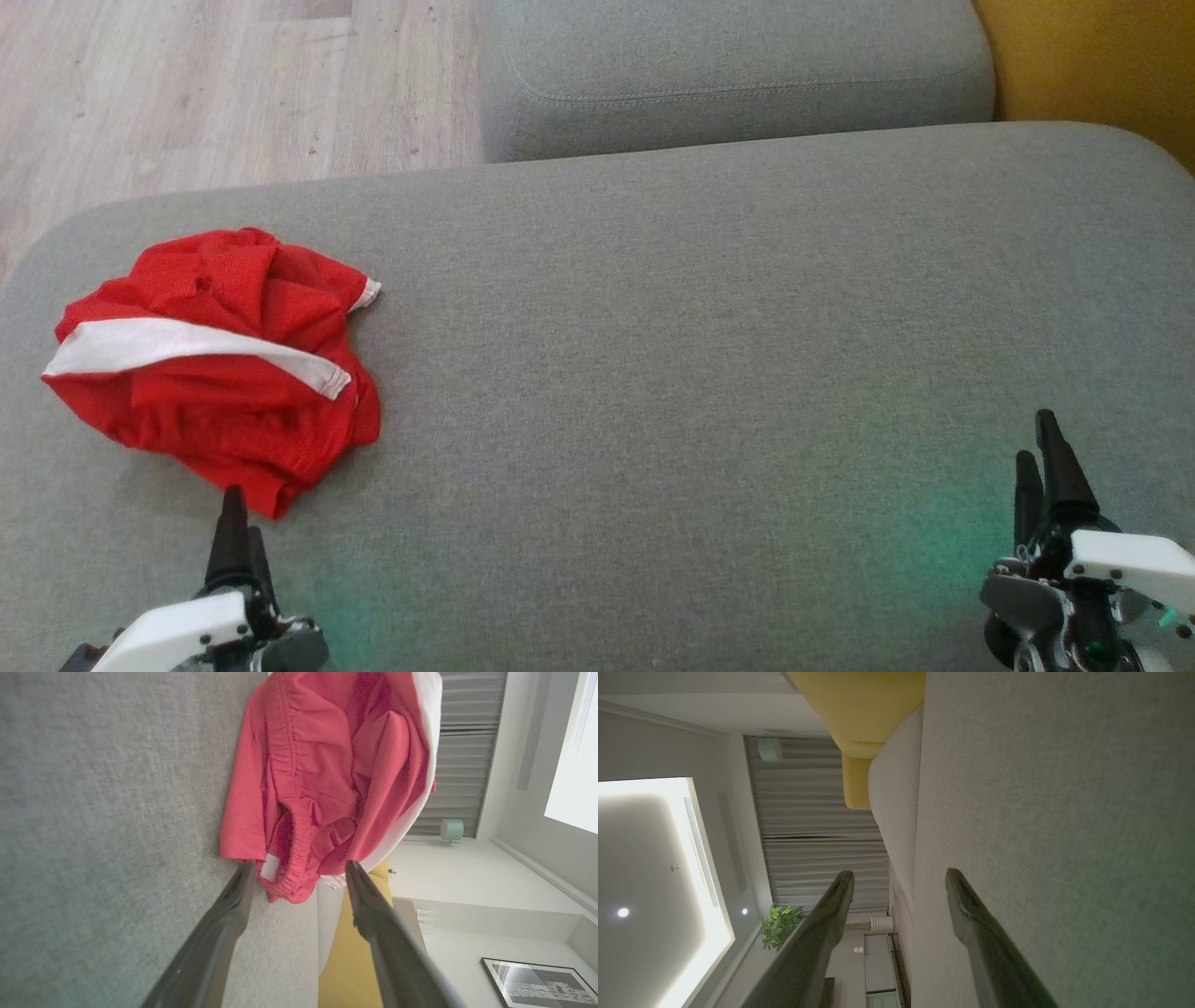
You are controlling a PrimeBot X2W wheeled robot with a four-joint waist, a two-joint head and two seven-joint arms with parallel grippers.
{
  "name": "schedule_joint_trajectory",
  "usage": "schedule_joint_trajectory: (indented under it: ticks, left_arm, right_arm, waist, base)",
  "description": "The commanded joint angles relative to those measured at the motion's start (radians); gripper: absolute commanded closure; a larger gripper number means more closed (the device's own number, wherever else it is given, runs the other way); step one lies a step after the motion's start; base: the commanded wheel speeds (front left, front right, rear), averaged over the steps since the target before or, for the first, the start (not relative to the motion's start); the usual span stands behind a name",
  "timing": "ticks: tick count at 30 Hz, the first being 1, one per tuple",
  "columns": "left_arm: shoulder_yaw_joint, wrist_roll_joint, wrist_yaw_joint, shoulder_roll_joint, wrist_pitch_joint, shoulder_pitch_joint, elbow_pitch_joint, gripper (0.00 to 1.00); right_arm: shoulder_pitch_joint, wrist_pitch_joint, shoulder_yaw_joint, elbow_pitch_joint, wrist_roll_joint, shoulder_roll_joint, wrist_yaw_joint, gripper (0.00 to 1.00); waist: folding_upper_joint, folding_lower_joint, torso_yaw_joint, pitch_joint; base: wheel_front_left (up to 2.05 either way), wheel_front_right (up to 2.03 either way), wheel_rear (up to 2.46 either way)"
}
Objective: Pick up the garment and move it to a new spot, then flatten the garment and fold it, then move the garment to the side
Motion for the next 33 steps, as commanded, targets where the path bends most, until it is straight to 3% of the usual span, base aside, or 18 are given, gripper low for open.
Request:
schedule_joint_trajectory:
  ticks: [1, 13, 22, 33]
  left_arm:
    - [0.005, 0.016, -0.001, 0.007, -0.012, -0.036, -0.036, 0.0]
    - [0.044, 0.082, -0.002, 0.008, -0.048, -0.043, -0.052, 0.0]
    - [0.066, 0.195, 0.0, 0.009, -0.071, -0.051, -0.095, 0.0]
    - [0.018, 0.386, 0.04, 0.01, -0.104, -0.047, -0.184, 0.0]
  right_arm:
    - [-0.046, -0.015, 0.004, -0.039, -0.021, -0.005, 0.0, 0.0]
    - [-0.057, -0.05, -0.001, -0.074, -0.161, -0.005, 0.0, 0.0]
    - [-0.065, -0.074, 0.003, -0.113, -0.326, -0.006, 0.0, 0.0]
    - [-0.067, -0.107, 0.051, -0.167, -0.617, -0.006, 0.0, 0.0]
  waist:
    - [0.0, 0.0, 0.0, 0.0]
    - [0.0, 0.0, -0.002, 0.0]
    - [0.0, 0.0, -0.002, 0.001]
    - [0.0, 0.0, -0.003, 0.005]
  base:
    - [0.0, 0.0, 0.0]
    - [0.0, 0.0, 0.0]
    - [0.0, 0.0, 0.0]
    - [0.0, 0.0, 0.0]
